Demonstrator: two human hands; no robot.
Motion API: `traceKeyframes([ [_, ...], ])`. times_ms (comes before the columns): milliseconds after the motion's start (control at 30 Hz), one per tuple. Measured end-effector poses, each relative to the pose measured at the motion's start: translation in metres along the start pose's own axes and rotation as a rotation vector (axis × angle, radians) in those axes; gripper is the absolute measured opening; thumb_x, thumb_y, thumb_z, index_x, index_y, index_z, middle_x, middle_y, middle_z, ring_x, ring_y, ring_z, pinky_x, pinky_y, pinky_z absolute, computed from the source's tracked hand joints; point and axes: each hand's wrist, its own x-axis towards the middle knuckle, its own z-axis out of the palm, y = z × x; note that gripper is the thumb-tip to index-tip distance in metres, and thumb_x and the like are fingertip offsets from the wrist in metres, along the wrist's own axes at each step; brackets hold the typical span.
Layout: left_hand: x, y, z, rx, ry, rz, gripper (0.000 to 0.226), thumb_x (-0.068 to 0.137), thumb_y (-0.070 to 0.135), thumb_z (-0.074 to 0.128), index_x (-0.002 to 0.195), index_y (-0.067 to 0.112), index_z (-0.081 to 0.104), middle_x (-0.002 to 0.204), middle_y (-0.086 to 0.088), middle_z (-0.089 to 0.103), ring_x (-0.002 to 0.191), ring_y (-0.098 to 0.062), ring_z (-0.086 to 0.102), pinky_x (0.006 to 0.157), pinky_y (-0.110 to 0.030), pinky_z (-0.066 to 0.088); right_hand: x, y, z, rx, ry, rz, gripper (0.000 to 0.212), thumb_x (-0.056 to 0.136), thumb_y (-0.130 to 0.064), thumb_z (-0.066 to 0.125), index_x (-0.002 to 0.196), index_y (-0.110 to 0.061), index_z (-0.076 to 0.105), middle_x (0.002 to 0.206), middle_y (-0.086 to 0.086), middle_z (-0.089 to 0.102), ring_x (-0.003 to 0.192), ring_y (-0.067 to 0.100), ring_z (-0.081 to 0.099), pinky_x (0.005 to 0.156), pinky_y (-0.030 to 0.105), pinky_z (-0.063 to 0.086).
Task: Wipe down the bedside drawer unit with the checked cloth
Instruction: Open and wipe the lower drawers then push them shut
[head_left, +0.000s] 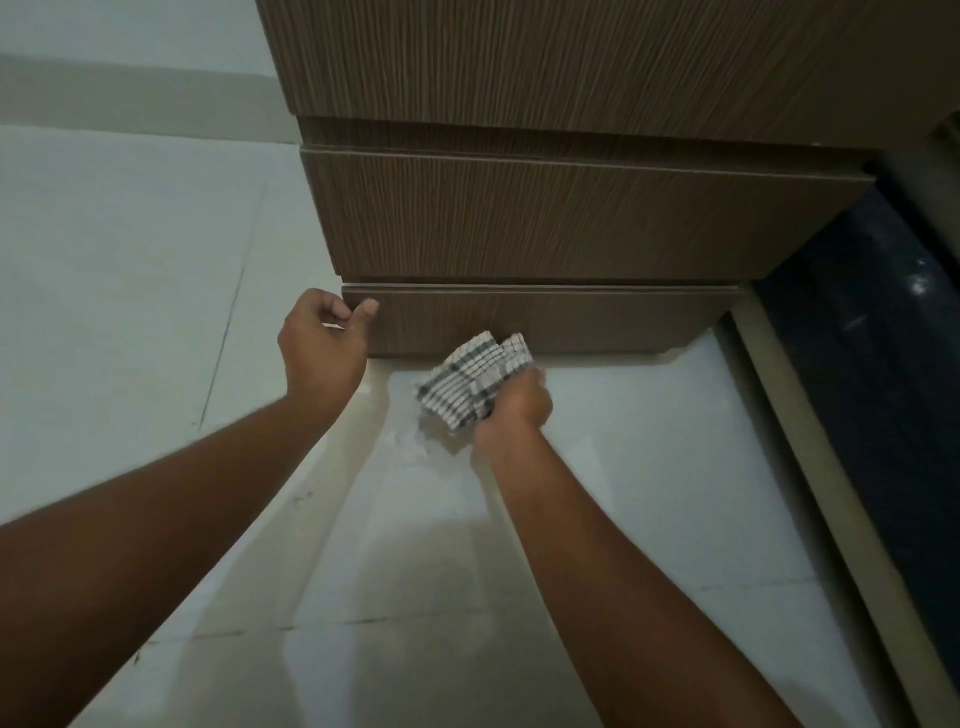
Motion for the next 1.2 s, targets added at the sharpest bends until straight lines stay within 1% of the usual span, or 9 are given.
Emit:
traceKeyframes([
  [67, 0.002, -0.001, -0.003, 0.003, -0.013, -0.012, 0.032, 0.082, 0.046, 0.073, 0.071, 0.031, 0.047, 0.077, 0.004, 0.061, 0.071, -0.031, 0.066, 0.071, -0.054, 0.057, -0.003, -0.002, 0.002, 0.126, -0.115, 0.167, 0.029, 0.102, -0.019, 0.053, 0.122, -0.001, 0.062, 0.111, 0.017, 0.071, 0.096, 0.036, 0.07, 0.079, 0.046, 0.061],
  [200, 0.003, 0.002, -0.006, -0.006, -0.019, 0.003, 0.03, 0.083, 0.041, 0.075, 0.073, 0.029, 0.05, 0.076, 0.005, 0.06, 0.072, -0.027, 0.065, 0.074, -0.053, 0.057, -0.007, 0.008, 0.004, 0.017, -0.098, 0.069, 0.025, 0.09, 0.006, 0.059, 0.111, -0.006, 0.065, 0.105, 0.016, 0.072, 0.088, 0.034, 0.072, 0.086, 0.052, 0.06],
  [300, 0.002, 0.006, -0.005, 0.002, 0.007, 0.016, 0.028, 0.085, 0.033, 0.077, 0.08, 0.016, 0.055, 0.077, 0.006, 0.058, 0.069, -0.015, 0.059, 0.079, -0.043, 0.054, -0.005, 0.02, 0.003, -0.173, 0.039, -0.275, 0.028, 0.094, -0.01, 0.061, 0.12, -0.018, 0.068, 0.113, 0.005, 0.072, 0.1, 0.027, 0.07, 0.094, 0.041, 0.058],
  [433, 0.001, 0.006, -0.01, -0.044, -0.035, -0.013, 0.028, 0.082, 0.037, 0.079, 0.08, 0.018, 0.059, 0.075, 0.005, 0.063, 0.071, -0.026, 0.067, 0.074, -0.048, 0.059, -0.017, 0.028, 0.003, -0.271, -0.073, -0.831, 0.044, 0.097, 0.001, 0.051, 0.141, 0.0, 0.053, 0.137, 0.015, 0.061, 0.126, 0.024, 0.057, 0.1, 0.012, 0.045],
  [533, 0.005, 0.004, -0.016, -0.097, -0.081, -0.037, 0.025, 0.08, 0.038, 0.081, 0.076, 0.024, 0.06, 0.075, -0.003, 0.067, 0.072, -0.028, 0.069, 0.069, -0.052, 0.062, -0.018, 0.047, 0.005, -0.553, -0.396, -1.206, 0.059, 0.092, 0.008, 0.043, 0.15, 0.008, 0.032, 0.159, 0.03, 0.027, 0.149, 0.033, 0.028, 0.121, 0.021, 0.029],
  [667, 0.013, 0.008, -0.022, -0.154, -0.139, -0.02, 0.021, 0.088, 0.02, 0.077, 0.087, 0.006, 0.062, 0.083, -0.026, 0.068, 0.074, -0.034, 0.071, 0.064, -0.049, 0.063, -0.007, 0.059, 0.018, -1.094, -0.621, -1.622, 0.065, 0.092, 0.0, 0.033, 0.154, -0.002, 0.015, 0.167, 0.017, -0.006, 0.152, 0.045, -0.004, 0.122, 0.059, 0.02],
  [767, 0.022, 0.007, -0.029, -0.151, -0.182, 0.074, 0.012, 0.092, 0.013, 0.071, 0.097, 0.004, 0.063, 0.089, -0.025, 0.071, 0.078, -0.035, 0.073, 0.069, -0.049, 0.063, 0.01, 0.061, 0.024, -1.397, -0.613, -1.825, 0.07, 0.091, -0.007, 0.033, 0.156, -0.008, 0.008, 0.165, 0.013, 0.001, 0.152, 0.043, -0.014, 0.123, 0.062, 0.012],
  [967, 0.03, -0.009, -0.027, -0.067, -0.167, 0.218, 0.004, 0.093, 0.014, 0.065, 0.096, 0.016, 0.068, 0.091, -0.011, 0.073, 0.082, -0.029, 0.073, 0.076, -0.053, 0.061, 0.035, 0.062, 0.036, -1.492, -0.468, -2.077, 0.074, 0.098, -0.02, 0.047, 0.158, -0.016, 0.003, 0.164, 0.007, 0.013, 0.152, 0.036, 0.0, 0.122, 0.057, -0.001],
  [1200, 0.023, -0.011, -0.019, -0.077, -0.1, 0.258, 0.017, 0.094, 0.023, 0.067, 0.083, 0.033, 0.058, 0.095, -0.004, 0.07, 0.09, -0.029, 0.07, 0.071, -0.048, 0.062, 0.052, 0.051, 0.032, -1.459, -0.369, -2.113, 0.076, 0.091, -0.024, 0.067, 0.154, -0.03, 0.026, 0.159, -0.008, 0.04, 0.151, 0.025, 0.012, 0.119, 0.048, 0.018],
])
